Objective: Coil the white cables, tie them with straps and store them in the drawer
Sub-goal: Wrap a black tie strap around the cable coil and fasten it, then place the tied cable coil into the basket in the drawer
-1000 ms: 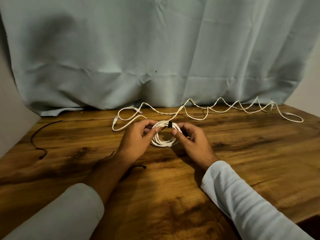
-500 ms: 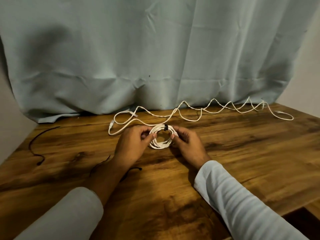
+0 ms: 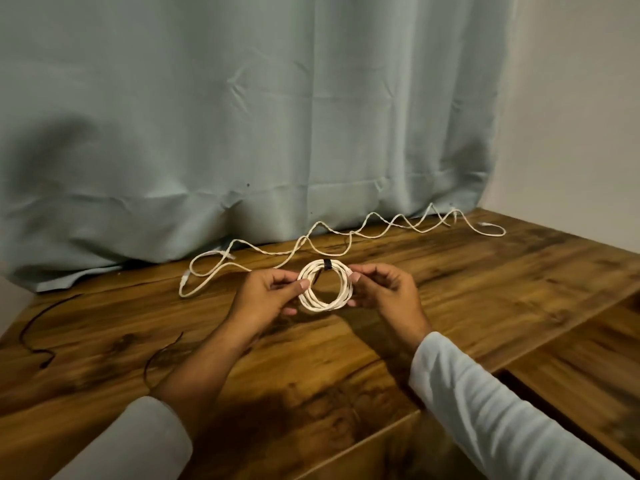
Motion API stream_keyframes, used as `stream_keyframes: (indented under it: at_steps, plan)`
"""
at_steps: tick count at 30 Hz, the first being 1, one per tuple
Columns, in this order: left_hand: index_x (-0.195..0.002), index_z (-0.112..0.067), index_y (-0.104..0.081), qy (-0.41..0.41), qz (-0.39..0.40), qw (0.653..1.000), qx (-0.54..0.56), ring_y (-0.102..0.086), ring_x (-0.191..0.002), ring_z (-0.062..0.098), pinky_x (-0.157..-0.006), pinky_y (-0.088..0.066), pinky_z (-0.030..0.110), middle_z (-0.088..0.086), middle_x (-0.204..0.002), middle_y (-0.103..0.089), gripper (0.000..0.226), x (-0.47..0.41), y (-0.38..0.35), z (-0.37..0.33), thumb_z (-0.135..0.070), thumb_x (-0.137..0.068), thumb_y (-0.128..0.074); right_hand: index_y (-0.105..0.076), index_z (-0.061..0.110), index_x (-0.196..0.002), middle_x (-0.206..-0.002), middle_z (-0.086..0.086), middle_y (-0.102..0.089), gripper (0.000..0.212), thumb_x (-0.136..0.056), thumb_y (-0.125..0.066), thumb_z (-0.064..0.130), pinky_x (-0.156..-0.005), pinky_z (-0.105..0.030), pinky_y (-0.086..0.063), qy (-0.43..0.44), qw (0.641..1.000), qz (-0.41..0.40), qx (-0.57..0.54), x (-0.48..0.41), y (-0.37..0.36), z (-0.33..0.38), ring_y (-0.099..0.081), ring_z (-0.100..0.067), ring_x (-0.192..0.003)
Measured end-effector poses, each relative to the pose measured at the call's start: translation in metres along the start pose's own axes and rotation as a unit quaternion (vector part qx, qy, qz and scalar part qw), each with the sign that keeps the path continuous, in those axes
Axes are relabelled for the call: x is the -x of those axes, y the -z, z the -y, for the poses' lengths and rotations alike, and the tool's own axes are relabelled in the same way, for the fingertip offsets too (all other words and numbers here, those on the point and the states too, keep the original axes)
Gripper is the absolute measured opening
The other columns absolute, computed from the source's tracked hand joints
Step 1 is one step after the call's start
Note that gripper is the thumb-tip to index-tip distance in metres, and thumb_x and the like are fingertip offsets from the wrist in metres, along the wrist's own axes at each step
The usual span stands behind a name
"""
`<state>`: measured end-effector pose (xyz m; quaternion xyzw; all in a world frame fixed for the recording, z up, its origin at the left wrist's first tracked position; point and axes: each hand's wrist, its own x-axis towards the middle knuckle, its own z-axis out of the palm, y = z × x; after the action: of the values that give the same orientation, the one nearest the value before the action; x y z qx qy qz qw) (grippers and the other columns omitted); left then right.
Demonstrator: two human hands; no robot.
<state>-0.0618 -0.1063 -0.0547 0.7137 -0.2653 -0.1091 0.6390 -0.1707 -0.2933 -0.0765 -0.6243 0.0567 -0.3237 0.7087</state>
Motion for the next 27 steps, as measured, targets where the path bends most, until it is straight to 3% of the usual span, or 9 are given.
stream_keyframes:
  at_steps: [3,6,12,16,19,24,27]
  plan:
    - [-0.097,-0.015,-0.077,0.027,0.053,0.997,0.047,-0.071,-0.076,0.007,-0.066,-0.062,0.025,0.004,-0.093,-0.079,0.011,0.002,-0.027,-0.011,-0.008,-0.09,-0.074,-0.072,-0.005,-0.112,-0.1,-0.014,-0.078,0.02,-0.094,-0.064,-0.005,-0.076,-0.038,-0.063,-0.032,0.999,0.001,-0.023,0.012,0.034,0.024,-0.074,-0.023,-0.085]
    - [-0.102,-0.007,-0.075,0.025,0.091,0.993,0.066,-0.071,-0.068,0.005,-0.058,-0.06,0.021,0.004,-0.085,-0.078,0.014,0.004,-0.069,-0.02,-0.003,-0.088,-0.074,-0.075,-0.001,-0.107,-0.098,-0.014,-0.078,0.018,-0.093,-0.065,-0.005,-0.083,-0.042,-0.062,-0.053,0.999,-0.007,-0.005,0.026,0.081,0.046,-0.074,-0.024,-0.086]
    - [-0.103,0.002,-0.07,0.008,0.169,0.983,0.066,-0.067,-0.056,0.007,-0.05,-0.056,0.018,0.006,-0.074,-0.075,0.023,0.02,-0.18,-0.041,-0.005,-0.084,-0.08,-0.073,-0.002,-0.098,-0.096,-0.023,-0.073,0.012,-0.088,-0.07,-0.007,-0.075,-0.038,-0.063,-0.085,0.988,-0.113,0.069,0.076,0.186,0.093,-0.07,-0.029,-0.084]
    - [-0.101,0.004,-0.069,-0.011,0.23,0.972,0.047,-0.065,-0.055,0.008,-0.048,-0.054,0.018,0.009,-0.074,-0.074,0.024,0.046,-0.265,-0.05,-0.007,-0.084,-0.081,-0.073,-0.008,-0.104,-0.097,-0.021,-0.075,0.015,-0.09,-0.069,-0.008,-0.067,-0.031,-0.06,-0.101,0.964,-0.195,0.152,0.126,0.253,0.125,-0.07,-0.024,-0.079]
    - [-0.092,-0.004,-0.073,-0.023,0.255,0.966,0.026,-0.067,-0.06,0.011,-0.05,-0.054,0.022,0.005,-0.073,-0.074,0.017,0.068,-0.322,-0.052,-0.014,-0.084,-0.083,-0.074,-0.007,-0.104,-0.097,-0.022,-0.076,0.015,-0.09,-0.069,-0.007,-0.067,-0.03,-0.062,-0.128,0.944,-0.231,0.196,0.164,0.296,0.146,-0.071,-0.024,-0.08]
    - [-0.086,-0.005,-0.073,-0.032,0.324,0.945,-0.014,-0.069,-0.064,0.017,-0.051,-0.055,0.026,0.015,-0.078,-0.076,0.013,0.109,-0.405,-0.055,-0.016,-0.088,-0.08,-0.073,-0.006,-0.099,-0.093,-0.021,-0.075,0.009,-0.092,-0.068,-0.006,-0.068,-0.032,-0.065,-0.177,0.906,-0.304,0.235,0.234,0.35,0.179,-0.074,-0.027,-0.08]
    - [-0.083,-0.009,-0.072,-0.04,0.376,0.924,-0.058,-0.071,-0.063,0.017,-0.052,-0.057,0.029,0.012,-0.076,-0.076,0.011,0.136,-0.443,-0.055,-0.015,-0.091,-0.077,-0.073,-0.008,-0.101,-0.096,-0.025,-0.076,0.013,-0.088,-0.071,-0.01,-0.069,-0.035,-0.066,-0.217,0.88,-0.321,0.274,0.274,0.373,0.191,-0.075,-0.029,-0.081]
